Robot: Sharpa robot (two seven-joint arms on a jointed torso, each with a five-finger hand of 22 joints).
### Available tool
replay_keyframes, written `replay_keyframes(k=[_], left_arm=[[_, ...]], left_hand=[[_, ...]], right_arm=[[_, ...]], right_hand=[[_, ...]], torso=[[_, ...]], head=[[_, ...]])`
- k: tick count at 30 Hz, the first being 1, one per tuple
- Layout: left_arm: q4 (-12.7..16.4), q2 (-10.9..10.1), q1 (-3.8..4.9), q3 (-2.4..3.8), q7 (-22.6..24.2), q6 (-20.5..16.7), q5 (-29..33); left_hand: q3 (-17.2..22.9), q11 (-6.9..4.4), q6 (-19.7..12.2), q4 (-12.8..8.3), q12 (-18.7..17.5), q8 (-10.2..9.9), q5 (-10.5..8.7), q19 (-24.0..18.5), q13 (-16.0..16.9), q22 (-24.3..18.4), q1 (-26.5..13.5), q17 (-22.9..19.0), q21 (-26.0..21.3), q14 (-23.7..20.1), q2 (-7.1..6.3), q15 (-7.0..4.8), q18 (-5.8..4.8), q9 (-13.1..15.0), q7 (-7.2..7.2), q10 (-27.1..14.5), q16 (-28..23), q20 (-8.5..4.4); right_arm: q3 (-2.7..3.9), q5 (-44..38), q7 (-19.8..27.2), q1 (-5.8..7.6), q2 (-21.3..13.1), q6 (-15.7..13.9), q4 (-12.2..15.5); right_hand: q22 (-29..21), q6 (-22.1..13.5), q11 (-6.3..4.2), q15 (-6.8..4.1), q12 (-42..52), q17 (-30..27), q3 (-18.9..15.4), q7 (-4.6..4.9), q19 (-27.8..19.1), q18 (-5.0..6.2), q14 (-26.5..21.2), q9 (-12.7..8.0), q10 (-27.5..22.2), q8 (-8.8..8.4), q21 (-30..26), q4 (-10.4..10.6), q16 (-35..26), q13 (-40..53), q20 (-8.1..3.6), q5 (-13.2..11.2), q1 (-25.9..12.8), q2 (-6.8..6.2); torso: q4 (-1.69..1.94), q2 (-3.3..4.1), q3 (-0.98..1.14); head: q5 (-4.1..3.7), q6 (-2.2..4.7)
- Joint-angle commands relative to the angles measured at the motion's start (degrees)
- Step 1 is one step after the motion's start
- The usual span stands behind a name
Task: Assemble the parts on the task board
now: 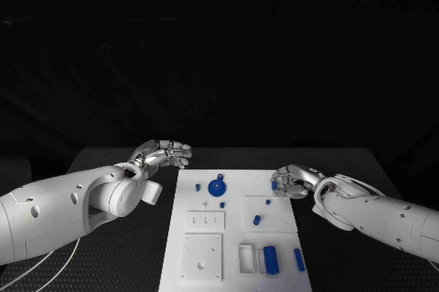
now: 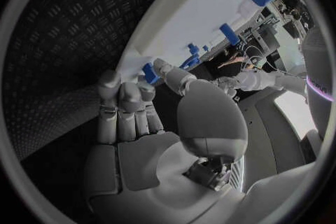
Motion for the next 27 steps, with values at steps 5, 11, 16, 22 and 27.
replay_keyframes(k=[5, 11, 16, 22, 27], left_arm=[[0.2, 0.0, 0.03, 0.04, 0.5, 0.9, -0.3], [0.2, 0.0, 0.03, 0.04, 0.5, 0.8, -0.3], [0.2, -0.1, 0.03, 0.04, 0.5, 0.9, -0.3], [0.2, 0.0, 0.03, 0.04, 0.5, 0.9, -0.3], [0.2, 0.0, 0.03, 0.04, 0.4, 1.4, -0.6]], left_hand=[[0.2, 0.03, -0.1, 0.0, -0.3, -0.3, -0.07, -0.2, -0.1, 1.0, -0.6, 0.1, 0.2, 0.2, 0.07, 0.39, 0.97, 0.1, 0.12, -0.5, -0.3, -0.01], [0.2, 0.03, -0.1, 0.0, -0.3, -0.3, -0.07, -0.2, -0.1, 1.0, -0.6, 0.1, 0.2, 0.2, 0.07, 0.39, 0.97, 0.1, 0.13, -0.5, -0.3, -0.01], [0.3, 0.03, -0.1, 0.0, -0.3, -0.3, -0.07, -0.2, -0.1, 1.0, -0.6, 0.1, 0.3, 0.2, 0.07, 0.39, 0.97, 0.1, 0.13, -0.5, -0.3, -0.01], [0.3, 0.02, -0.1, 0.0, -0.3, -0.3, -0.06, -0.2, -0.1, 1.0, -0.6, 0.1, 0.3, 0.2, 0.09, 0.39, 0.97, 0.1, 0.13, -0.5, -0.3, -0.02], [0.2, -0.06, 0.1, 0.1, -0.1, -0.2, -0.08, -0.3, 0.0, 1.0, -0.7, 0.2, 0.3, 0.2, 0.17, 0.4, 0.96, 0.2, 0.11, -0.1, -0.4, 0.0]], right_arm=[[-0.02, -0.5, 0.1, -0.08, 0.1, -0.2, 0.0], [-0.02, -1.0, -0.1, -0.08, 0.2, -0.6, 0.0], [-0.02, -1.5, -0.4, -0.08, 0.2, -1.2, 0.2], [-0.02, -1.6, -0.7, -0.08, 0.2, -2.4, 0.5], [-0.02, -1.1, -1.0, -0.08, 0.0, -2.9, 1.3]], right_hand=[[1.1, 6.4, -1.18, -0.94, 0.3, 0.2, 0.8, -0.48, -0.2, 3.64, 0.0, 0.4, -0.3, 1.01, 0.4, -0.4, -0.1, -0.1, -0.3, -0.3, -0.2, 1.47], [1.1, 7.8, -1.69, -1.41, 0.3, 0.3, 1.3, -1.02, -0.2, 3.64, 0.1, 0.7, -0.1, 1.69, 0.6, -0.9, -0.1, -0.2, -0.26, -0.3, -0.3, 2.26], [1.1, 8.9, -2.09, -1.77, 0.4, 0.3, 1.7, -1.44, -0.1, 3.64, 0.2, 0.9, 0.3, 2.2, 0.8, -1.5, -0.1, -0.2, -0.21, -0.3, -0.4, 2.9], [1.1, 9.6, -2.36, -2.01, 0.3, 0.4, 2.0, -1.72, -0.1, 3.64, 0.2, 1.1, 0.3, 2.56, 0.9, -1.9, -0.2, -0.3, -0.2, -0.3, -0.4, 3.04], [1.0, 9.9, -2.53, -2.17, 0.3, 0.4, 2.2, -1.89, 0.0, 3.64, 0.3, 1.2, 0.3, 2.76, 0.9, -2.2, -0.2, -0.3, -0.19, -0.3, -0.4, 3.04]], torso=[[-0.03, -0.02, 0.0], [-0.01, -0.01, -0.01], [0.01, -0.01, 0.0], [-0.01, -0.04, 0.0], [-0.04, -0.03, 0.01]], head=[[0.04, 0.0], [0.03, -0.03], [0.08, -0.14], [0.06, -0.2], [0.14, -0.18]])
